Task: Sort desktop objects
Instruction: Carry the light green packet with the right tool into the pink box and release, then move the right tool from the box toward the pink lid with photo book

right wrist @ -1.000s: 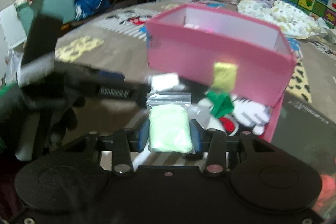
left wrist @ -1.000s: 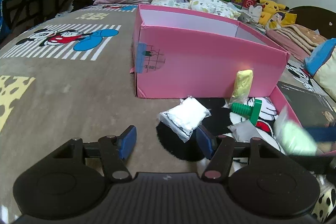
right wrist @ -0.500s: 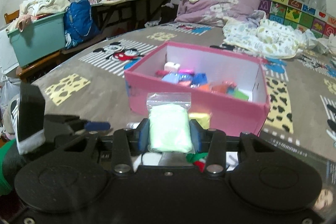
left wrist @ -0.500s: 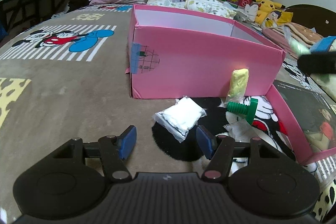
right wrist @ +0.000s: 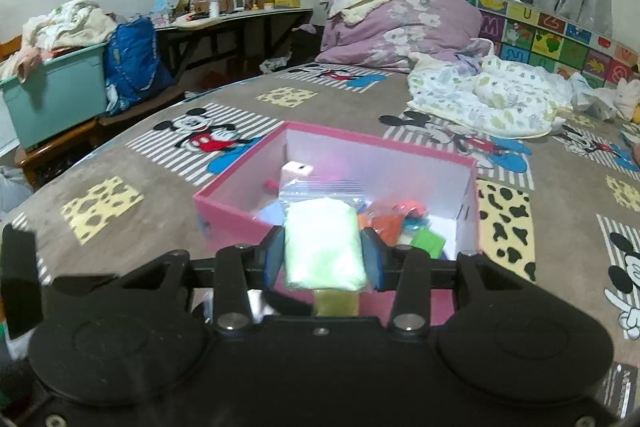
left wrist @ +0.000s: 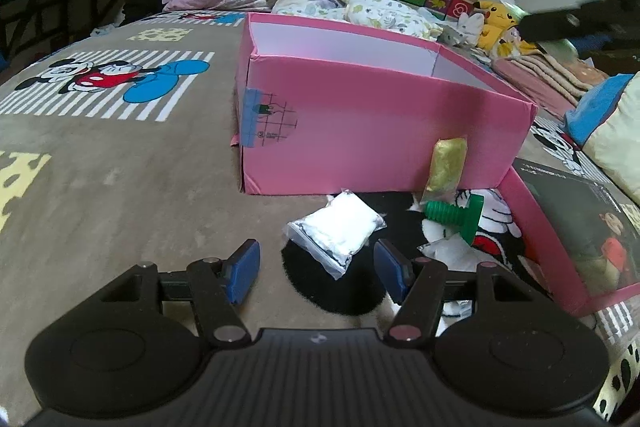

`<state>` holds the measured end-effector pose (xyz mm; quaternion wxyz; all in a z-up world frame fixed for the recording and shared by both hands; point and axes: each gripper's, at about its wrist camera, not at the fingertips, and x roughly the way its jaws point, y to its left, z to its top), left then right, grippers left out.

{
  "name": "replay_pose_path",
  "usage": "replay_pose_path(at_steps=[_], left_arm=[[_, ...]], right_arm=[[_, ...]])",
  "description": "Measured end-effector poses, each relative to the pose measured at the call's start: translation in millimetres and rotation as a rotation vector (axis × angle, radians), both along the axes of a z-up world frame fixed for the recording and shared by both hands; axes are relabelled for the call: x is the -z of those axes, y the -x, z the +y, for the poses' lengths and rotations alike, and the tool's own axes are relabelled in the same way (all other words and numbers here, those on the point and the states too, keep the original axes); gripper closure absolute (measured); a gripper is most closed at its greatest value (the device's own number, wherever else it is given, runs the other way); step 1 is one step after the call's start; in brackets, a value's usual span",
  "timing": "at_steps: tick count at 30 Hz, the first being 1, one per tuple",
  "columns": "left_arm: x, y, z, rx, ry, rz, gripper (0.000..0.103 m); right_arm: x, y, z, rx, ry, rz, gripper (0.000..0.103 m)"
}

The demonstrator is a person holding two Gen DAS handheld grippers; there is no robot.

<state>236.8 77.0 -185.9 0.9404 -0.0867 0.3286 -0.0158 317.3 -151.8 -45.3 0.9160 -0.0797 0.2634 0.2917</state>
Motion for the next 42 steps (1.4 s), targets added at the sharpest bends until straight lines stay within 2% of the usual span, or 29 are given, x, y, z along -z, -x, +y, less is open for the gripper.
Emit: replay_pose_path(at_steps=[8, 18, 25, 37, 40, 42], left_arm=[[1, -2, 1, 0.004, 0.015, 0.000, 0.041], [3, -4, 5, 0.010, 0.039, 0.004, 0.041], [6, -5, 6, 0.015, 0.058, 0.014, 0.041], [5, -4, 7, 0.043, 0.113, -0.020, 0.041], [6, -5, 7, 0.044, 0.111, -0.014, 0.041], [7, -6, 6, 0.047, 0.108, -0.011, 0.041]], right_arm=[[-4, -72, 0, 0.078, 0.001, 0.078, 0.062], [21, -137, 28, 0.113, 0.178, 0.139, 0.062], [33, -167, 35, 0.141, 0.232, 0.188, 0.062], [60, -205, 37, 0.186, 0.328, 0.293, 0.062], [64, -206, 41, 0.184, 0.368, 0.277, 0.062], [64, -205, 44, 0.175, 0.380, 0.273, 0.058]])
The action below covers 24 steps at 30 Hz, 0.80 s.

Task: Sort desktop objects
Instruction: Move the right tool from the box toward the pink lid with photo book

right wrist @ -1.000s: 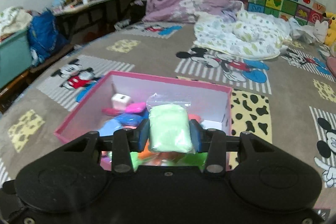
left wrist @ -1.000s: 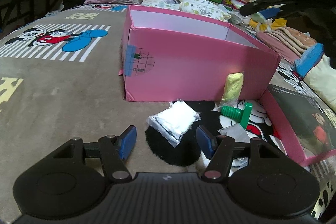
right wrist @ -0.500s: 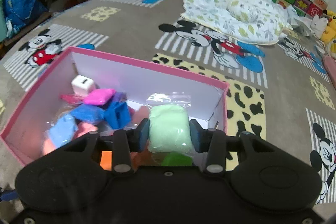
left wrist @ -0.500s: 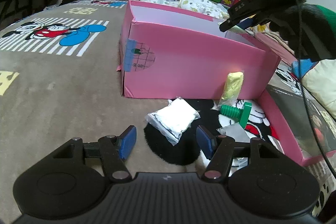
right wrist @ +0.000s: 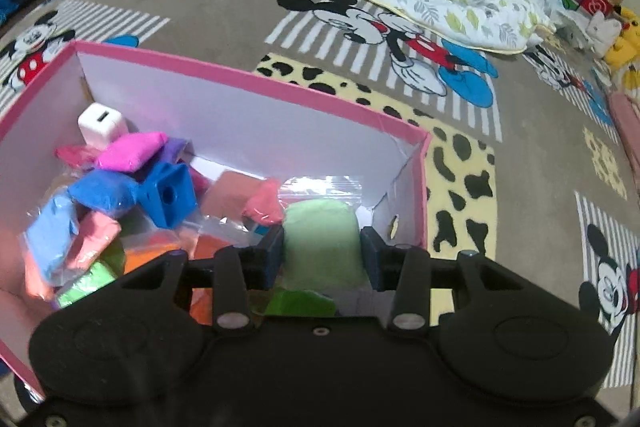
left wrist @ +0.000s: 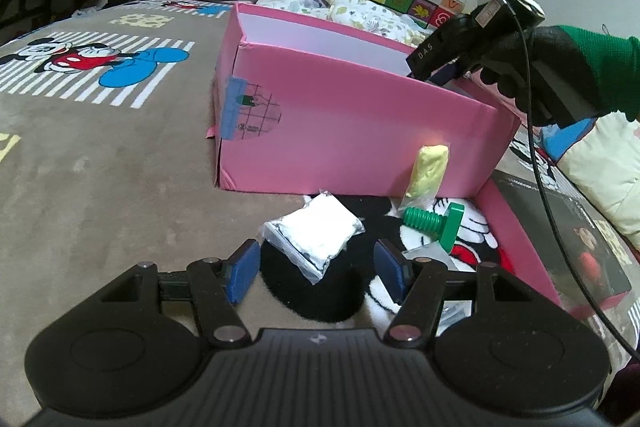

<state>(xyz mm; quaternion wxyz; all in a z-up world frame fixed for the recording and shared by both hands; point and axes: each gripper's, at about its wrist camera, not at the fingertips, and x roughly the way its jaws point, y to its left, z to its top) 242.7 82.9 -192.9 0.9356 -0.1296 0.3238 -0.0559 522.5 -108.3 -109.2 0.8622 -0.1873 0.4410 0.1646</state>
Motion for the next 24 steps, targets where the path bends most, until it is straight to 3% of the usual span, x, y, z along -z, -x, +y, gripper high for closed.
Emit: replay_pose_path(at_steps=[5, 10, 24], left_arm=[[1, -1, 0, 0.002, -0.006, 0.001, 0.041], [1, -1, -1, 0.004, -0.011, 0.000, 0.041], [0, 2, -4, 0.009, 0.011, -0.007, 0.041]], right_arm=[[-8, 5, -2, 0.000, -0.015, -0.022, 0.046], [-23, 21, -12, -0.007, -0.061, -0.058, 0.046], [-63, 121, -88, 0.053, -0.385, -0.129, 0.033]])
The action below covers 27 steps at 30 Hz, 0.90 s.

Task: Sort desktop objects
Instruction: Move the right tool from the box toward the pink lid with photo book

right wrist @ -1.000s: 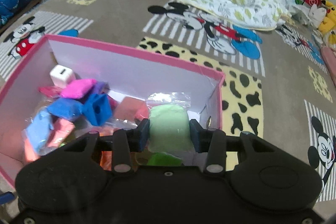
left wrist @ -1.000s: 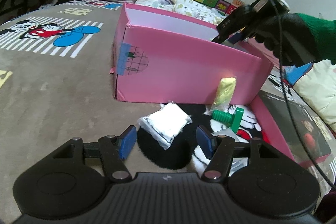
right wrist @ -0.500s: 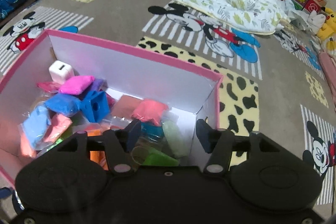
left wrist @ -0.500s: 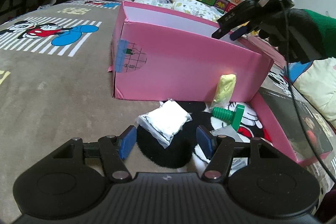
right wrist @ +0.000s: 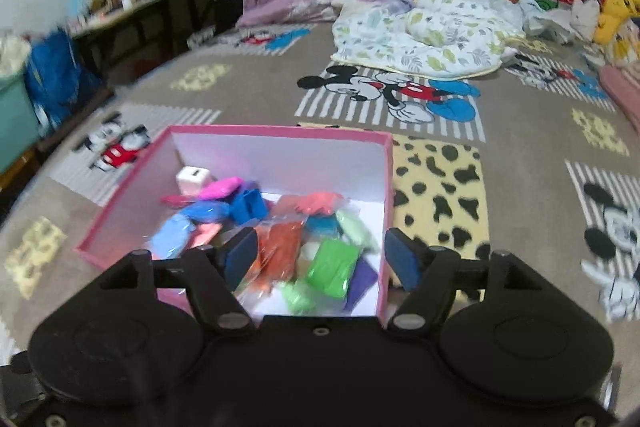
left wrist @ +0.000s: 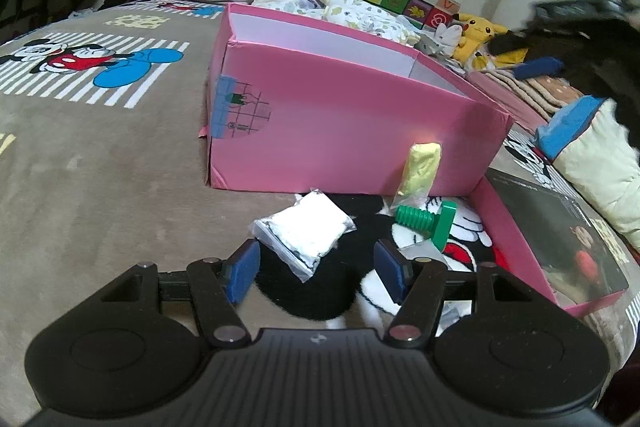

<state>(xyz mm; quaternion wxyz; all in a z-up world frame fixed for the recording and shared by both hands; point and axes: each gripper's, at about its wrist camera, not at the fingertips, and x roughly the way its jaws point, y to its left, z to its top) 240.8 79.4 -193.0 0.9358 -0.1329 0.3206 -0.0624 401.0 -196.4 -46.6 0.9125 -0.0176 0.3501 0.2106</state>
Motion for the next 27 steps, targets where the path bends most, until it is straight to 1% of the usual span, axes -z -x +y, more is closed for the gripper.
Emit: replay_pose_path(at_steps=[3, 7, 9, 11, 15, 17, 19, 25, 27], left_arm=[[0, 1, -2, 0.006, 0.005, 0.003, 0.041], [1, 1, -7, 0.021, 0.011, 0.003, 0.041], [3, 1, -9, 0.036, 0.026, 0.007, 0.040], [2, 2, -13, 0.044, 0.031, 0.001, 0.033], [2, 6, -22, 0.082, 0.067, -0.012, 0.032], [2, 8, -27, 0.103, 0.084, -0.009, 0.032], [2, 10, -34, 0.128, 0.086, -0.015, 0.032], [4, 20, -63, 0.188, 0.070, -0.031, 0.032], [4, 24, -74, 0.206, 0.079, -0.038, 0.032]], right_arm=[[5, 26, -25, 0.036, -0.056, -0.001, 0.032], [23, 58, -58, 0.102, -0.102, 0.020, 0.030], [34, 73, -74, 0.146, -0.129, 0.033, 0.026], [48, 88, -94, 0.215, -0.166, 0.043, 0.022], [74, 118, -133, 0.353, -0.241, 0.040, 0.019], [86, 135, -153, 0.416, -0.283, 0.017, 0.018], [95, 149, -169, 0.466, -0.309, -0.015, 0.017], [113, 186, -206, 0.598, -0.366, -0.152, 0.017], [116, 197, -215, 0.615, -0.361, -0.192, 0.016]])
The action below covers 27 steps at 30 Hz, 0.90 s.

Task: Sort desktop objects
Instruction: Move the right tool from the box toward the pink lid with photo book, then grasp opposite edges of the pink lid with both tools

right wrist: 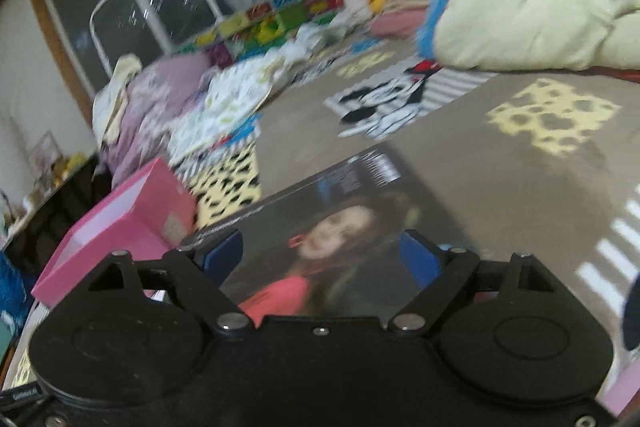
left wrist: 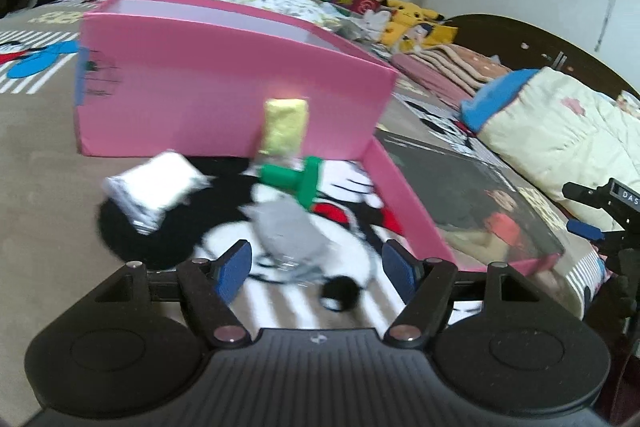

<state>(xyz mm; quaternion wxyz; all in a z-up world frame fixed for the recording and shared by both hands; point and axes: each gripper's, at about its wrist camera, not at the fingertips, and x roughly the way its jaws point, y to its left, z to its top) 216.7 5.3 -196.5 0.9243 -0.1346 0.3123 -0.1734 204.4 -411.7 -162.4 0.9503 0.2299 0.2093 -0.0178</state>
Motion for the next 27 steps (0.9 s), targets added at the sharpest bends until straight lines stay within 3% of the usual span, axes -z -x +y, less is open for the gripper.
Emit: replay_pose_path(at_steps=[6, 15, 27], left_arm=[[-2, 3, -32, 0.031, 0.082, 0.007, 0.032], [7, -20, -81, 0.060, 0.069, 0.070, 0.032], [4, -50, -114, 0.070, 0.016, 0.107, 0.032]], right_arm=[[8, 10, -20, 0.025, 0.028, -0.024, 0.016], [23, 7, -52, 0.041, -0.056, 0.003, 0.015], [48, -26, -54, -0.048, -0.041, 0.144, 0.015]])
